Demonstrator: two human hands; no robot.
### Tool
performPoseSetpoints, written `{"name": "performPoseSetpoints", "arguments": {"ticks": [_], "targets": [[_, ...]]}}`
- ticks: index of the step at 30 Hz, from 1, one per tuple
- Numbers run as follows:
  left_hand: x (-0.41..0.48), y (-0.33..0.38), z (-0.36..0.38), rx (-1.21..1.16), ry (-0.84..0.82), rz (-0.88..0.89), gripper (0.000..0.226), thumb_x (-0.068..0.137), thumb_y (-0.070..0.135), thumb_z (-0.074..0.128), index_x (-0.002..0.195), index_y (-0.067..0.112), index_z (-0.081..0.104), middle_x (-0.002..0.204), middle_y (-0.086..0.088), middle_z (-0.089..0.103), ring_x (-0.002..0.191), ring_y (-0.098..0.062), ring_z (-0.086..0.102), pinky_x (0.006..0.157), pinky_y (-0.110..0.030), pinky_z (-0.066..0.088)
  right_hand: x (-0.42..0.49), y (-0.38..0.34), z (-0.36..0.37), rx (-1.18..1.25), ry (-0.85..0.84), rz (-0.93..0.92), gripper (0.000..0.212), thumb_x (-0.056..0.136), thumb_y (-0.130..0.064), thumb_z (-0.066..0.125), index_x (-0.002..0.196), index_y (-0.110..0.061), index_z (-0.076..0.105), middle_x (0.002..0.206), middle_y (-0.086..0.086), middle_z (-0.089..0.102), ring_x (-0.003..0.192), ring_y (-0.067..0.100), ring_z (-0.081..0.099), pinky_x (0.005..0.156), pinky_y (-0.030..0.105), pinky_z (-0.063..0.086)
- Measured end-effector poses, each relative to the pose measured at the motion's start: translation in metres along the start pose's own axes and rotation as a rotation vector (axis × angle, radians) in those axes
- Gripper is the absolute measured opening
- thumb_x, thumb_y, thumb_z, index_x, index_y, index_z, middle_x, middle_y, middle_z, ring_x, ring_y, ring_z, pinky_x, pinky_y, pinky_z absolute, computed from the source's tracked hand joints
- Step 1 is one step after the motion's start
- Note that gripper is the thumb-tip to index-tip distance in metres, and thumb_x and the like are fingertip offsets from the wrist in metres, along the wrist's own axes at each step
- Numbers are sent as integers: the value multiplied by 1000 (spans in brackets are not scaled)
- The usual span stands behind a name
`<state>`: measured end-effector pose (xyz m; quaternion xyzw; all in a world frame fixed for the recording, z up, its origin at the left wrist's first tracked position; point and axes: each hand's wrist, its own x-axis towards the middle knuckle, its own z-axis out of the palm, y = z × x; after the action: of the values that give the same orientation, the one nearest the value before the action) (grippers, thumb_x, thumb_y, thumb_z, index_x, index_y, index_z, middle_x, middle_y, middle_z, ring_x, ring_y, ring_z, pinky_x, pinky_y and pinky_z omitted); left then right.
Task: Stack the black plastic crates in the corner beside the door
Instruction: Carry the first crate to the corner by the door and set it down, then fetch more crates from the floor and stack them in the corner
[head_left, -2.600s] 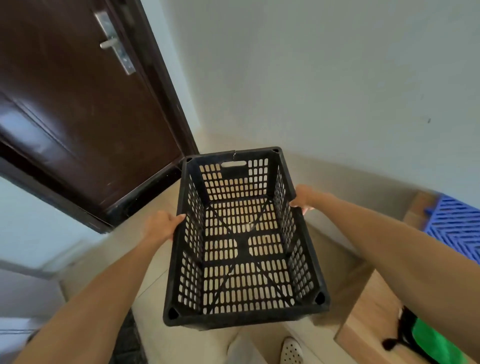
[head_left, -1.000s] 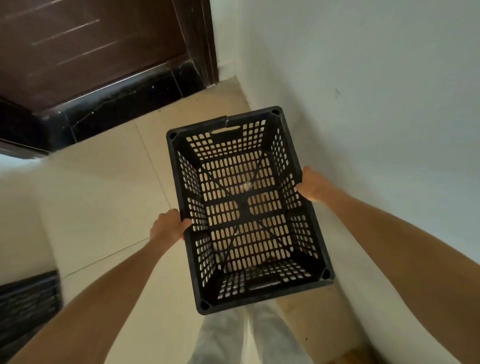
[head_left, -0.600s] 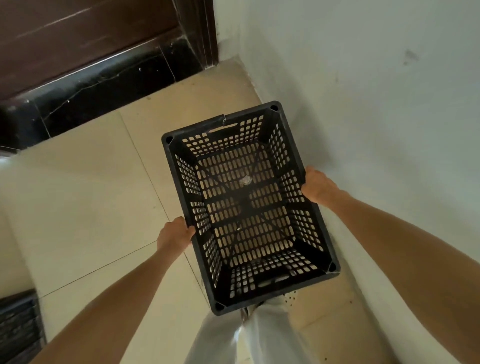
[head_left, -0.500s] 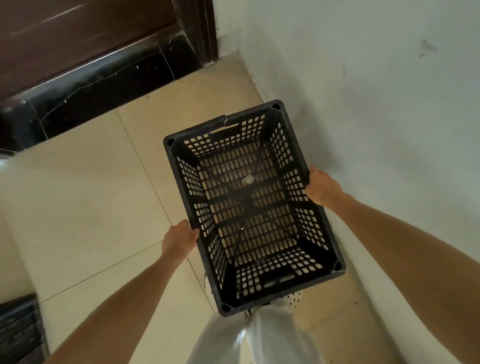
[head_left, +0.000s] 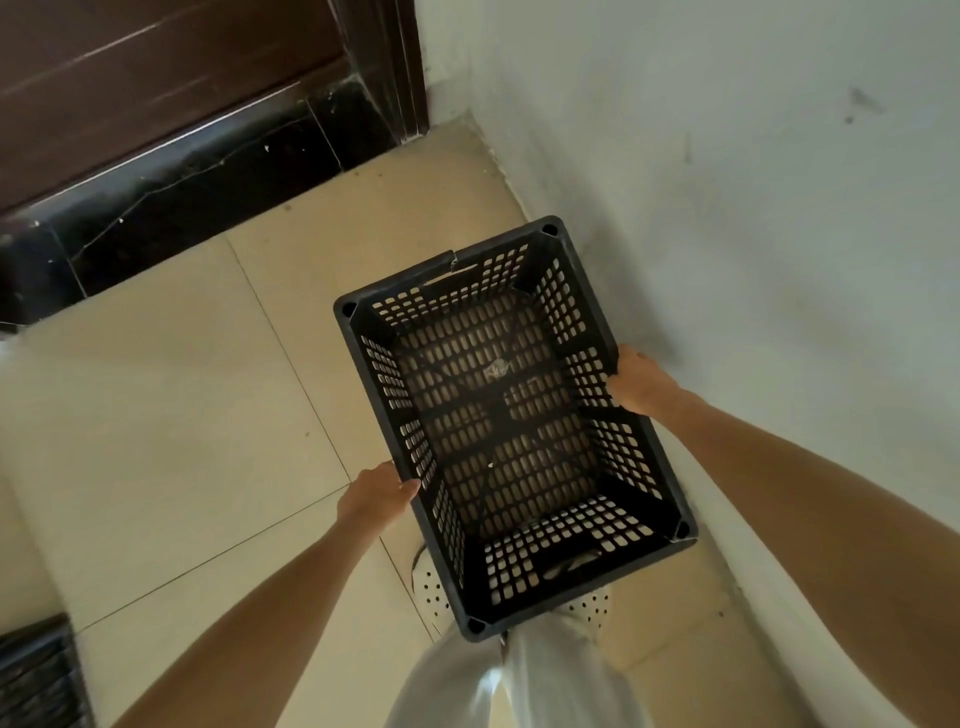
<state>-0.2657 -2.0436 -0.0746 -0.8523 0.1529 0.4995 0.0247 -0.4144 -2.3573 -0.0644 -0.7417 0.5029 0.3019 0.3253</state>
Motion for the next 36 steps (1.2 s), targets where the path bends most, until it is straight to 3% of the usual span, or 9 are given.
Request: {"name": "performPoseSetpoints", "arguments": {"ticks": [3,6,12,16,23,27,32,36], "targets": [[-14,8,-17,57,-5,12,36,97,42,52,117,14,62,115,-5,66,105,-24,63,86,-35,52,-21,-15,-6,-62,3,-61,58,93,-19,50,147,-16,29,143,13,44,126,33,47,102,46,44],[-46,18,-33,79,42,83,31,99,36,52,119,15,62,114,-4,68,103,-23,65,85,-35,54,-52,-36,-15,-160,-15,-151,54,95,-19,46,146,-19,30,144,10,42,127,32,46,101,43,42],[-154,26,-73,114,238,187,28,100,27,47,125,22,58,116,2,69,102,-19,65,82,-32,52,-153,-86,-59,-200,122,-518,30,98,-19,42,126,-18,52,126,3,57,111,24,56,89,41,51],[-235,20,-95,85,379,181,28,99,28,49,126,24,55,122,7,65,107,-14,63,85,-29,52,-229,-108,-85,-277,201,-728,25,96,-24,45,121,-21,52,117,0,57,106,20,55,82,37,51],[-369,-3,-131,-63,585,105,26,98,30,53,123,24,58,121,6,65,109,-15,62,88,-31,52,-338,-137,-121,-466,253,-983,24,95,-29,48,117,-21,52,111,-1,57,105,18,55,79,32,48],[-441,-35,-132,-107,705,-2,27,98,32,53,124,26,57,120,9,65,108,-15,62,87,-30,50,-398,-163,-125,-553,254,-1094,28,95,-31,48,120,-19,52,115,0,58,109,21,56,85,36,49],[-515,-95,-109,-121,809,-145,29,98,36,52,126,29,56,124,10,64,110,-15,61,90,-31,47,-475,-206,-93,-711,271,-1313,29,95,-29,47,121,-19,51,113,0,59,104,20,58,84,37,52],[-584,-159,-88,-263,942,-313,27,96,36,55,122,28,59,120,7,64,112,-19,61,91,-37,47,-550,-249,-47,-787,240,-1496,25,95,-30,49,118,-20,52,111,-1,59,101,18,59,83,35,52]]}}
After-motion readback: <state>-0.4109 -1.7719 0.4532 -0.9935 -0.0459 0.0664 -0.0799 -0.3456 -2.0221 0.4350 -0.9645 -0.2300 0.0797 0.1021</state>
